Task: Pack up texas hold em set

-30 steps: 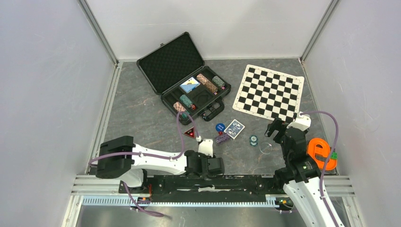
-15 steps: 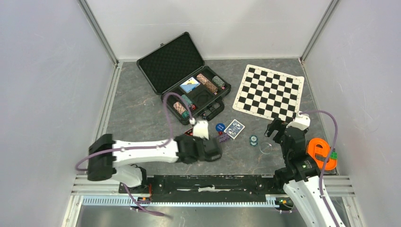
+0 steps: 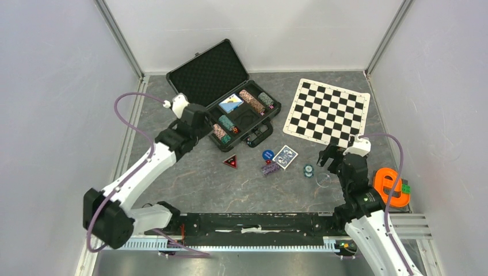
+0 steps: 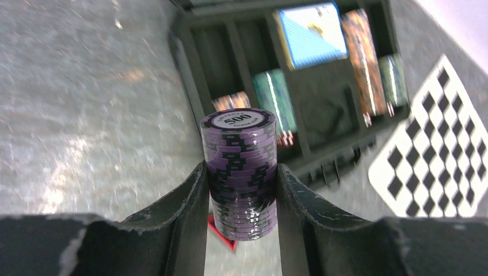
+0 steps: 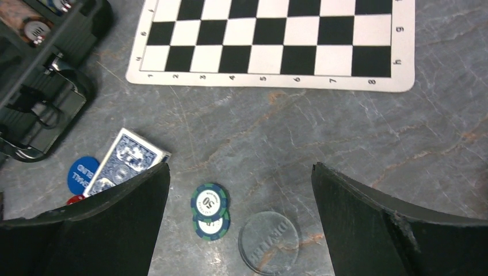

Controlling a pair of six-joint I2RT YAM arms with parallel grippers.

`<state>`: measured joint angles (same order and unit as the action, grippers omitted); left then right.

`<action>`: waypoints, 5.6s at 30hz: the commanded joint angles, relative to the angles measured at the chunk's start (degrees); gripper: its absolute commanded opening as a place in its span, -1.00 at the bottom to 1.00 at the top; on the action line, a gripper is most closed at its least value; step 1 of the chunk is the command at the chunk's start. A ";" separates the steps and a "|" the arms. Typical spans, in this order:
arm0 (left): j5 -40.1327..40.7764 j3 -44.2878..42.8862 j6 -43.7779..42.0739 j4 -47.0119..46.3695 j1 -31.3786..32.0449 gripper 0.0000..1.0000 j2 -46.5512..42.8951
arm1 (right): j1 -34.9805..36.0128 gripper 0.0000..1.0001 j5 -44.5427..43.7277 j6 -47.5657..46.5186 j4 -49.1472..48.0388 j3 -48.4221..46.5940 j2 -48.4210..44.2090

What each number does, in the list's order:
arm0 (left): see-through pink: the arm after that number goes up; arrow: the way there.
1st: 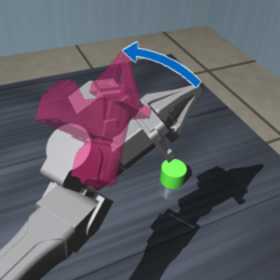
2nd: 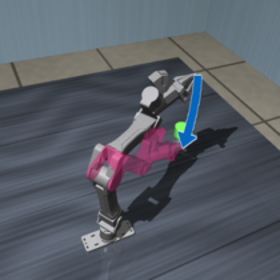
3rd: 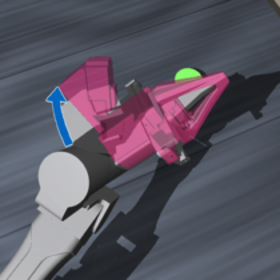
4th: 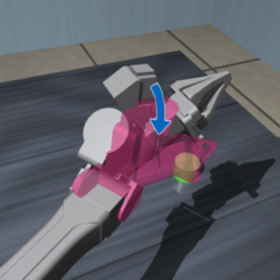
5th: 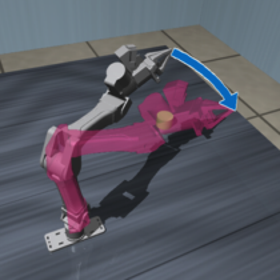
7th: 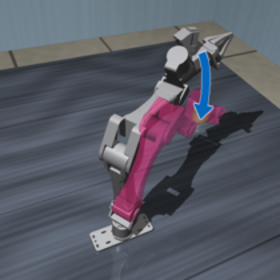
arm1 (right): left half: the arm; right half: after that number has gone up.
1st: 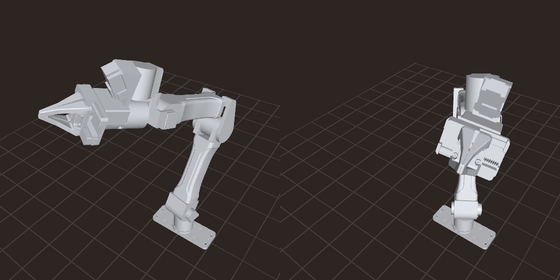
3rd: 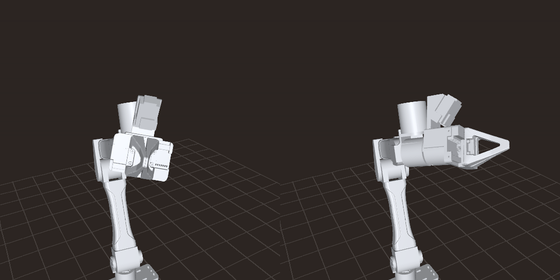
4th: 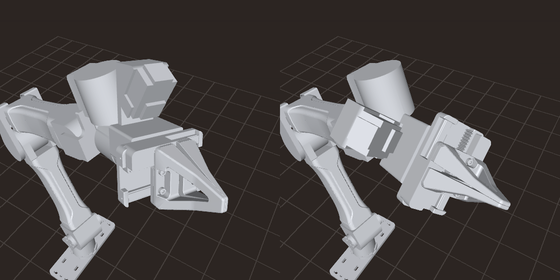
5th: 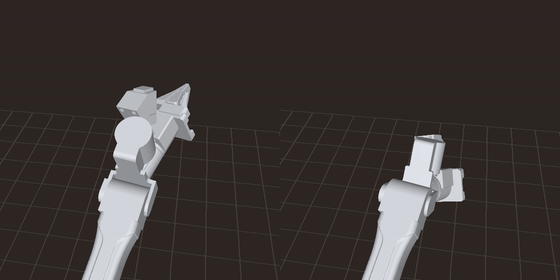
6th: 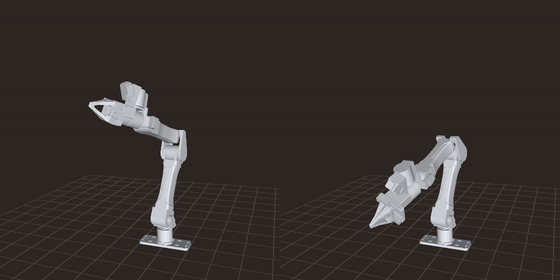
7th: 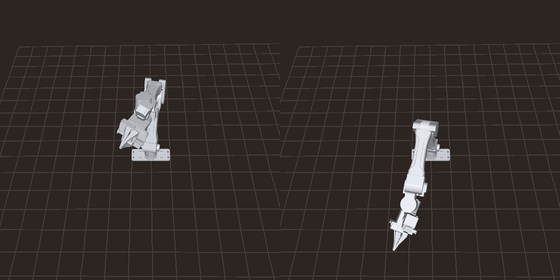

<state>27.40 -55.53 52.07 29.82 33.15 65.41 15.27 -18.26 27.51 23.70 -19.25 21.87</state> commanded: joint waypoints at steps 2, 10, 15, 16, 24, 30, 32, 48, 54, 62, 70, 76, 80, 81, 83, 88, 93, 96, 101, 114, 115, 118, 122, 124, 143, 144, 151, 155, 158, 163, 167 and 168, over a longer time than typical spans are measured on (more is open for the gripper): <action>-2.52 -1.53 -0.35 -17.69 -9.71 -0.78 7.52 | 0.09 0.97 2.03 -1.19 -7.80 0.16 -1.52; -2.98 -8.01 -1.18 -25.04 -14.27 -0.87 20.58 | 0.11 0.97 1.98 -3.13 -8.05 -1.09 -1.56; -3.17 -11.40 -1.11 -24.48 -15.25 -0.82 26.35 | 0.07 0.97 1.21 -3.60 -7.43 -0.73 -1.61; -3.51 -11.92 -0.89 -24.34 -15.46 -0.81 27.22 | 0.11 0.97 1.04 -3.62 -7.37 -0.58 -1.57; -4.42 -12.95 0.61 -21.38 -15.84 -0.81 31.30 | 0.11 0.97 -0.48 -3.49 -6.40 -0.71 -1.20; -5.26 -13.64 1.79 -17.61 -15.83 -0.72 32.72 | 0.07 0.97 -0.54 -2.16 -7.16 -0.10 -0.45; -5.21 -13.76 2.10 -16.54 -15.84 -0.67 32.81 | 0.07 0.97 -2.14 -0.65 -6.50 -0.10 0.12; -10.46 -16.64 3.30 -10.71 -15.92 0.19 32.84 | 0.08 0.97 -3.31 1.41 -5.10 0.34 1.61; -6.82 -17.68 1.34 -9.61 -16.00 0.65 31.14 | 0.11 0.97 -2.38 1.19 -5.27 0.19 1.56; -16.52 -13.74 -0.76 -9.03 -15.67 0.63 26.06 | 0.08 0.97 -1.20 1.17 -6.04 0.15 2.78; -22.41 -5.64 -10.60 -9.50 -6.50 0.50 15.99 | 0.07 0.97 -0.75 1.00 -7.32 0.59 3.99; -29.76 -4.43 -18.30 -7.33 -0.72 0.41 14.53 | 0.06 0.97 0.11 1.15 -7.90 0.55 4.70; -29.91 -2.40 -23.92 -8.73 0.05 0.29 14.38 | 0.10 0.97 0.34 1.23 -7.90 0.83 4.57; -29.32 -2.60 -25.25 -8.34 0.15 0.29 14.98 | 0.13 0.97 0.42 1.32 -7.92 0.94 4.53; -28.42 -2.91 -28.52 -8.14 0.55 0.26 16.22 | 0.08 0.97 0.72 1.41 -7.97 1.04 4.58; -25.47 -1.88 -42.07 -11.77 3.42 0.06 18.49 | 0.10 0.97 1.76 1.44 -8.37 0.96 5.25; -29.85 -5.73 -43.77 -7.44 3.42 -0.21 23.32 | 0.10 0.98 2.49 -0.74 -8.18 -1.52 7.97; -32.04 -5.59 -42.88 -7.40 3.42 -0.29 24.16 | 0.11 0.97 1.86 -1.32 -7.86 -2.47 9.35; -27.94 -4.94 -43.84 -7.79 3.46 -0.28 25.46 | 0.16 0.98 2.79 -0.03 -8.55 -1.58 9.44; -22.24 -5.57 -44.01 -8.81 3.42 -0.20 25.41 | 0.12 0.97 3.23 0.00 -8.95 -1.02 9.88; -22.30 -5.41 -43.99 -9.10 3.42 -0.20 25.30 | 0.11 0.98 3.30 -0.05 -8.97 -0.97 9.90; -21.04 -5.42 -44.05 -9.26 3.46 -0.19 25.42 | 0.09 0.97 3.21 0.07 -8.96 -0.79 9.73; -20.70 -5.49 -44.08 -9.45 3.43 -0.18 25.67 | 0.09 0.97 3.66 0.13 -8.96 -0.71 9.70; -20.43 -5.36 -44.33 -9.87 3.42 -0.17 25.69 | 0.10 0.98 3.92 0.22 -8.96 -0.71 9.66; -20.77 -6.35 -45.30 -8.38 3.42 -0.16 25.43 | 0.08 0.97 5.01 0.88 -8.92 -0.44 9.42; -20.48 -6.35 -45.39 -8.42 3.42 -0.16 25.82 | 0.08 0.98 5.16 0.87 -8.94 -0.44 9.42; -17.90 -7.74 -46.22 -8.11 3.42 -0.15 29.24 | 0.07 0.98 5.26 0.97 -8.58 -0.49 8.75; -15.55 -7.93 -46.94 -8.11 3.42 -0.13 30.04 | 0.11 0.97 4.96 0.81 -8.45 -0.53 8.55; -12.15 -7.93 -47.99 -8.21 3.45 -0.10 30.60 | 0.03 0.97 4.92 0.96 -8.42 -0.69 8.87; -8.10 -8.02 -49.70 -8.34 3.42 -0.07 31.83 | 0.07 0.98 5.34 0.45 -8.16 -1.62 9.37; -6.97 -7.93 -49.79 -8.29 3.42 -0.05 32.07 | 0.10 0.98 4.81 0.09 -7.89 -1.76 9.25; -6.31 -7.85 -49.83 -8.20 3.55 -0.04 32.07 | 0.10 0.98 4.83 0.07 -7.93 -1.68 9.26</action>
<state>12.58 -62.43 6.02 22.68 37.98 95.74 15.27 -13.50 27.81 16.82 -18.72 31.20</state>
